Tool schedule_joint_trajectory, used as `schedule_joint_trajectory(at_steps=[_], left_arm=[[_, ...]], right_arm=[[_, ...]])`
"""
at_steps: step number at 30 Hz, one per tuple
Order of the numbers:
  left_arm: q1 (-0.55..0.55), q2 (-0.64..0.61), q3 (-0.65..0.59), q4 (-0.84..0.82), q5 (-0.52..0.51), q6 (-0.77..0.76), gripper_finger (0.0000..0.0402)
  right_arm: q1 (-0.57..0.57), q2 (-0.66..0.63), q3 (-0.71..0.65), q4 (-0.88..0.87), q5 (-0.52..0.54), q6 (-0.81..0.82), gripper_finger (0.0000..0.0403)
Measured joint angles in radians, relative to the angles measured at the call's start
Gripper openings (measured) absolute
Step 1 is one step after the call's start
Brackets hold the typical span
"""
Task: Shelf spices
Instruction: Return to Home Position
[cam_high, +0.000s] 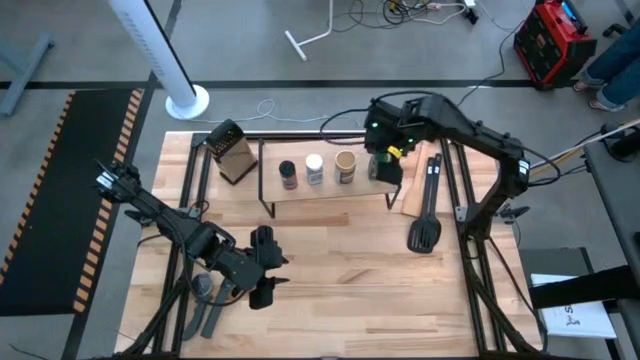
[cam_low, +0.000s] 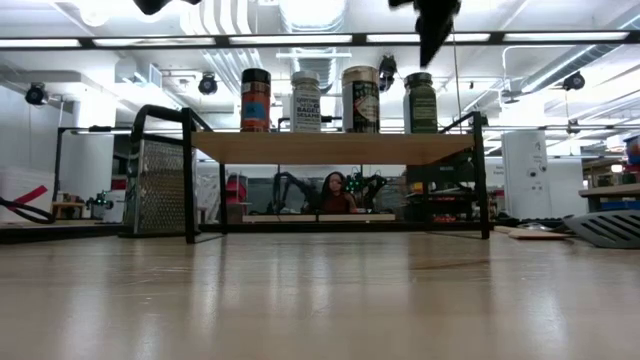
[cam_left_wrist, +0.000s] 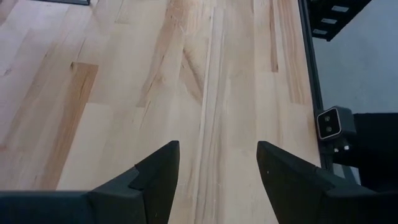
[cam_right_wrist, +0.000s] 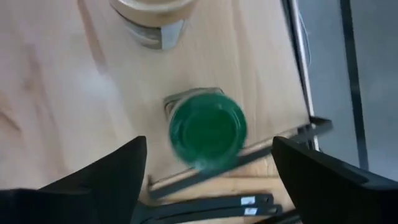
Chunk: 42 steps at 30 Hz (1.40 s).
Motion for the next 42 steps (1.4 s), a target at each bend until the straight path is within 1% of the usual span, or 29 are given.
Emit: schedule_joint_trajectory(at_steps=[2,5,10,13,16,19,22,24,27,30,31,33,35,39,41,42], left_arm=[[0.000,0.000,0.000,-0.004,0.000,0.018,0.0204],[-0.003,0.000,0.000,-0.004,-0.008,0.074,0.0204],[-0.047,-0.016,0.000,0.008,-0.100,0.162,0.0204],[-0.073,-0.034,0.000,0.054,-0.160,0.206,0.0204],[-0.094,-0.056,0.000,0.126,-0.280,0.257,0.0204],[-0.119,-0.087,0.000,0.177,-0.386,0.338,0.0204],[-0.159,-0.122,0.000,0.226,-0.502,0.418,0.0204],[-0.190,-0.144,0.000,0.267,-0.574,0.485,0.0204],[-0.229,-0.170,0.000,0.318,-0.627,0.570,0.0204],[-0.248,-0.190,0.000,0.336,-0.622,0.615,0.0204],[-0.251,-0.195,-0.001,0.336,-0.609,0.619,0.0204],[-0.251,-0.213,-0.019,0.351,-0.509,0.627,0.0204],[-0.247,-0.240,-0.062,0.422,-0.351,0.644,0.0204],[-0.215,-0.323,-0.205,0.627,0.036,0.682,0.0204],[-0.195,-0.385,-0.297,0.732,0.166,0.682,0.0204],[-0.184,-0.421,-0.347,0.787,0.210,0.682,0.0204]], right_arm=[[0.016,-0.003,0.068,-0.052,0.000,0.051,0.0318],[0.068,-0.037,0.117,-0.052,-0.006,0.131,0.0308],[0.227,-0.143,0.090,0.017,-0.069,0.188,0.0289],[0.355,-0.224,0.028,0.161,-0.072,0.228,0.0277],[0.483,-0.323,-0.080,0.362,-0.071,0.230,0.0267],[0.594,-0.422,-0.215,0.555,-0.064,0.227,0.0257],[0.675,-0.515,-0.368,0.734,-0.063,0.221,0.0246],[0.714,-0.573,-0.479,0.822,-0.063,0.230,0.0239],[0.749,-0.644,-0.649,0.950,-0.062,0.248,0.0228],[0.772,-0.694,-0.819,1.083,-0.061,0.284,0.0219],[0.779,-0.708,-0.874,1.131,-0.062,0.291,0.0216],[0.791,-0.733,-0.975,1.230,-0.062,0.315,0.0211],[0.804,-0.750,-1.063,1.344,-0.067,0.341,0.0206],[0.843,-0.776,-1.202,1.493,-0.109,0.336,0.0200],[0.864,-0.790,-1.262,1.568,-0.116,0.325,0.0200],[0.876,-0.799,-1.293,1.611,-0.116,0.313,0.0200]])
